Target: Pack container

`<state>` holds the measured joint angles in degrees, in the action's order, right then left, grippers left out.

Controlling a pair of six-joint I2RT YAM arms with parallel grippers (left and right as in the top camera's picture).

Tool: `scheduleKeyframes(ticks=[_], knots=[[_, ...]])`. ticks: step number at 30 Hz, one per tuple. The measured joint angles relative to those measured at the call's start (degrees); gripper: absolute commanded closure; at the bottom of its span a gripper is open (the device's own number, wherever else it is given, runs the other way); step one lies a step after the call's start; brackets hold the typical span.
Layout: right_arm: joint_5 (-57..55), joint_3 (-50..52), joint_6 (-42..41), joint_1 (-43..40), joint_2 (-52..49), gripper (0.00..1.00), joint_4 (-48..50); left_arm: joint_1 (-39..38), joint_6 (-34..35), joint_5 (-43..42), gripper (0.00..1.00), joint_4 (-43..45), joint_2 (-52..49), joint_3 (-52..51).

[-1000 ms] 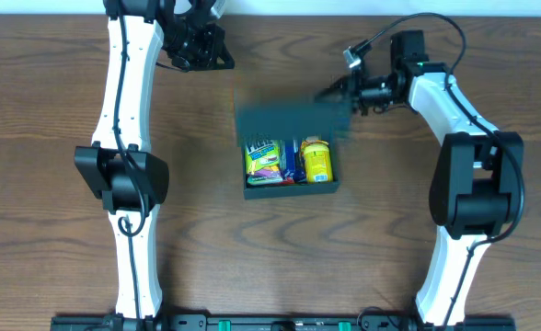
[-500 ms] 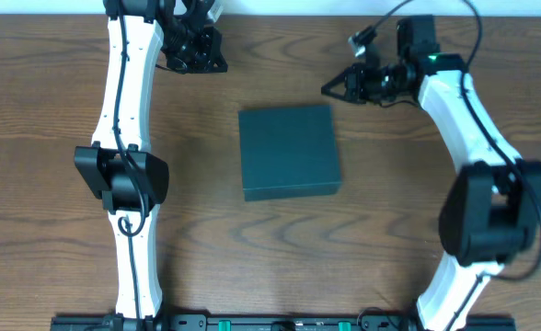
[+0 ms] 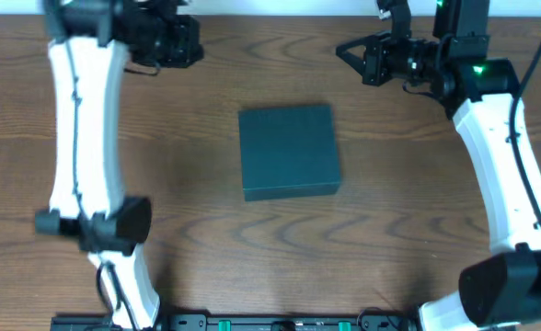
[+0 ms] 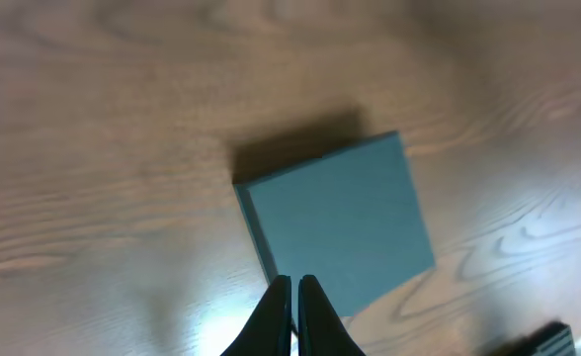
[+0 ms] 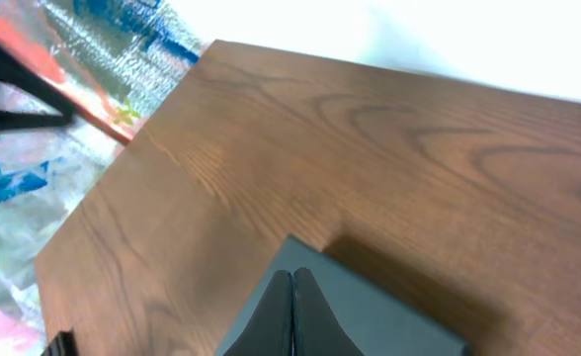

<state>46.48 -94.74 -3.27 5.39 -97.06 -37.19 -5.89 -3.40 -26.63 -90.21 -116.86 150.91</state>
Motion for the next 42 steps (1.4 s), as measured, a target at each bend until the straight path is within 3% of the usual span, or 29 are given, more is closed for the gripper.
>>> scheduleKeyframes(ticks=[6,9,17,22,28,29,30,31,32,42], knots=[[-0.48,0.02,2.78,0.37,3.45,0.99,-7.23,-2.08,0.50,4.28,0.94,-1.73,12.24,-0.83],[-3.19,0.02,4.31,2.03,6.75,0.99,-11.72,-4.37,0.61,5.03,0.94,-1.44,17.90,-6.32],[-7.85,0.02,7.96,6.71,16.20,0.98,-25.20,-12.87,3.54,12.07,0.94,5.16,41.05,-36.41],[-8.83,3.72,8.41,8.17,19.54,0.98,-27.58,-13.09,5.35,13.86,0.94,6.10,56.04,-47.06],[-9.35,15.69,8.59,9.16,25.64,0.98,-25.64,-13.14,8.00,14.67,0.94,8.50,67.54,-58.18],[-9.51,17.42,8.57,9.16,26.53,0.79,-25.59,-13.14,8.44,14.82,0.84,9.07,68.50,-60.04],[-9.55,18.99,8.50,9.16,27.41,0.01,-25.75,-13.14,9.35,14.91,0.51,9.49,69.13,-61.66],[-9.66,20.02,8.41,9.16,27.93,0.01,-25.88,-13.14,9.62,15.08,0.20,9.49,69.37,-62.62],[-9.97,20.79,8.37,9.16,28.26,0.01,-25.88,-13.14,10.47,15.06,0.05,9.46,69.44,-63.69],[-15.80,22.38,8.50,9.16,28.30,0.01,-25.75,-13.14,16.76,15.02,0.05,9.44,69.40,-64.37]])
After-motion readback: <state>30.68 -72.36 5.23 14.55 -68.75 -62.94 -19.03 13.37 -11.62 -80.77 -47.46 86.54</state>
